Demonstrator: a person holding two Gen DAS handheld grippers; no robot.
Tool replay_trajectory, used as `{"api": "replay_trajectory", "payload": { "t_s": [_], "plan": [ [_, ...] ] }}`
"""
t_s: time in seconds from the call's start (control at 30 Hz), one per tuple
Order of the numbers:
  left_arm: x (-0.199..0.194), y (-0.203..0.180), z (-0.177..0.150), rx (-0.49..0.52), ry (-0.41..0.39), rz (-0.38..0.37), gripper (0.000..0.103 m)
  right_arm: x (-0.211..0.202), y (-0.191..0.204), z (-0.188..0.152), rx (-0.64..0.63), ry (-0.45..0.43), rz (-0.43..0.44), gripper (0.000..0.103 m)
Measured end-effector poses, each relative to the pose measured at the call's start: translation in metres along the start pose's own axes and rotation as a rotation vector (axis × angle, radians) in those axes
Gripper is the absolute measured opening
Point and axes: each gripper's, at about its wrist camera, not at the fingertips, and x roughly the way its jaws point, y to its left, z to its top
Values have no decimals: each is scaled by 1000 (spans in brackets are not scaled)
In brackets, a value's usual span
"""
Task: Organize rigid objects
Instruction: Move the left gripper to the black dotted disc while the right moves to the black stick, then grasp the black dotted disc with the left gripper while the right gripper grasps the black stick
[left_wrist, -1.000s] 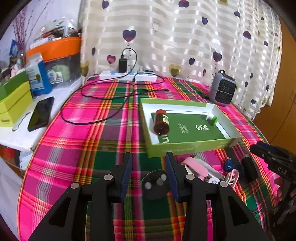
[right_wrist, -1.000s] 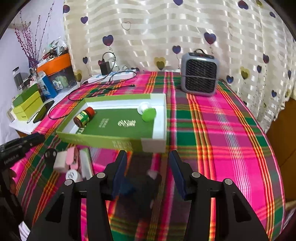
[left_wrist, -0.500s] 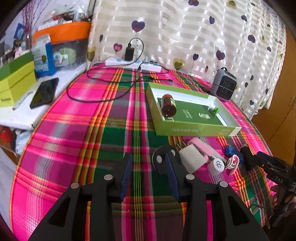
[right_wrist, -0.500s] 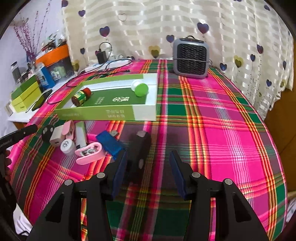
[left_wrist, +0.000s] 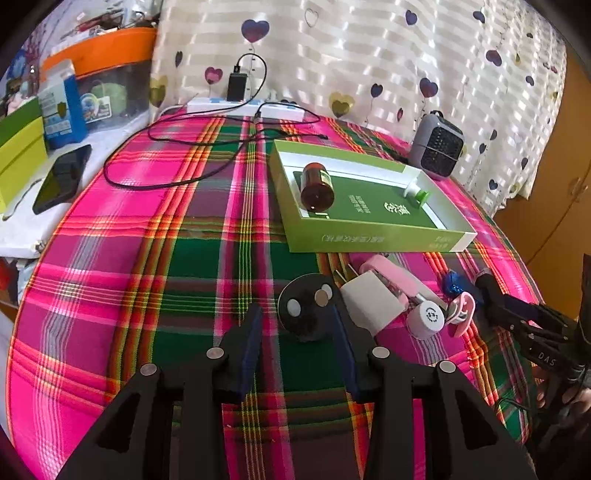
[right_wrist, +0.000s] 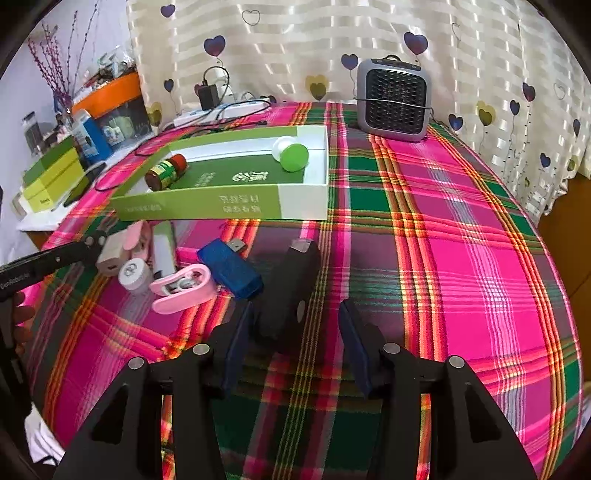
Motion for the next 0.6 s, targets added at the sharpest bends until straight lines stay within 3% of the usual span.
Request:
{"api": "replay_trajectory", "payload": {
  "t_s": [0.37,0.6],
  "plan": [
    [12,-9,3,38,44,12,37,6,-12,6,-5,42,-59,49],
    [18,-10,9,39,44,24,37,13,-11,13,-25,45,-42,49]
  ]
}}
